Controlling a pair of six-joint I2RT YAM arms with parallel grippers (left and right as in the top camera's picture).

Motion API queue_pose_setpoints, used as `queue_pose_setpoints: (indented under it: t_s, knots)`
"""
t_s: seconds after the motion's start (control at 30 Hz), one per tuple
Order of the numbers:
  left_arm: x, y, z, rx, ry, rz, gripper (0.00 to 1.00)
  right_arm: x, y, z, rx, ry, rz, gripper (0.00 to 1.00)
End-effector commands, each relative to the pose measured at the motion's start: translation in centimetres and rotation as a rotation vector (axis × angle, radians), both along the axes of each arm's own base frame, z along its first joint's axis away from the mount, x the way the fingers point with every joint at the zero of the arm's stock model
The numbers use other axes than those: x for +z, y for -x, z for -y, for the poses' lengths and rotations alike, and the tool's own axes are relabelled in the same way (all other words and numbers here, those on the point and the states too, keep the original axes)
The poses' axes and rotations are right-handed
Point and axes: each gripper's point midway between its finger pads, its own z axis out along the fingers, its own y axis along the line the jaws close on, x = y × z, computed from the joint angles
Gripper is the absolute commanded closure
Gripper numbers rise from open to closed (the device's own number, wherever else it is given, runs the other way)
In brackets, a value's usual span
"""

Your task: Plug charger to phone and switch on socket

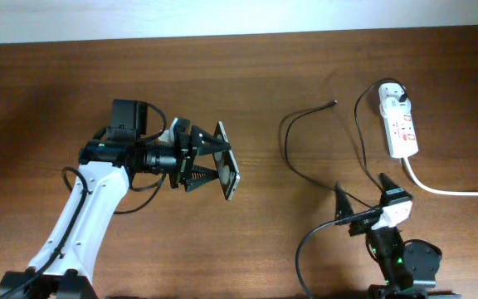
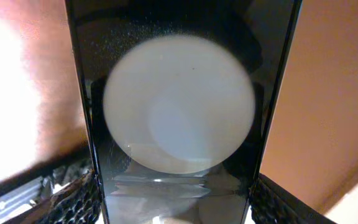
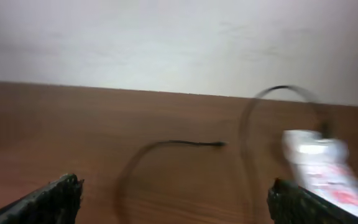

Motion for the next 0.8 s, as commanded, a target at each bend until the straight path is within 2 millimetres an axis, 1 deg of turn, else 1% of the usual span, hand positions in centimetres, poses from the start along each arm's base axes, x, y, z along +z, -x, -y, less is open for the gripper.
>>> queue_pose_setpoints:
  t_s: [0.0,0.03,0.07,0.1,0.13,0.17,0.23,0.3,0.37,0.43,0.5,0.67,0.77]
  knots:
    - [-0.6,-1.2,-0.6,0.035,-0.069,0.059,0.36,-0.1,1.6,-4.1,0.236,-0.422,-0.159,0.02]
    - [-0.9,-1.4,-0.8,0.045,-0.089,0.067,0.36,0.0,2.3,-5.2,0.295,-0.580,-0.242,0.01]
    - [-1.1,-1.6,-0.9,0.051,-0.102,0.069,0.36,0.0,2.7,-5.8,0.331,-0.669,-0.297,0.01]
    - [-1.3,-1.7,-1.0,0.059,-0.117,0.070,0.36,0.0,3.3,-6.6,0.379,-0.749,-0.360,0.01]
    - [-1.5,-1.8,-1.2,0.067,-0.134,0.072,0.36,0.1,4.4,-7.8,0.454,-0.830,-0.444,0.01]
    - [-1.7,-1.9,-1.3,0.072,-0.143,0.073,0.36,0.1,5.0,-8.4,0.499,-0.849,-0.482,0.01]
    - [-1.7,-1.9,-1.3,0.074,-0.147,0.074,0.36,0.1,5.6,-8.9,0.540,-0.842,-0.500,0.01]
    - [-1.8,-2.0,-1.3,0.075,-0.149,0.074,0.36,0.4,5.5,-8.9,0.537,-0.891,-0.520,0.01]
    - [-1.8,-2.0,-1.4,0.075,-0.150,0.074,0.36,0.6,5.2,-8.7,0.521,-0.884,-0.496,0.01]
    - [-1.9,-2.1,-1.5,0.082,-0.163,0.075,0.36,0.8,5.0,-8.4,0.521,-0.781,-0.416,0.01]
    - [-2.3,-2.3,-1.8,0.103,-0.187,0.061,0.36,1.0,5.2,-8.6,0.541,-0.745,-0.395,0.01]
    - [-2.4,-2.4,-1.9,0.131,-0.190,0.020,0.36,3.1,5.4,-8.6,0.564,-0.715,-0.328,0.01]
    - [-2.5,-2.4,-1.9,0.149,-0.186,-0.013,0.36,3.7,5.4,-8.7,0.568,-0.719,-0.346,0.01]
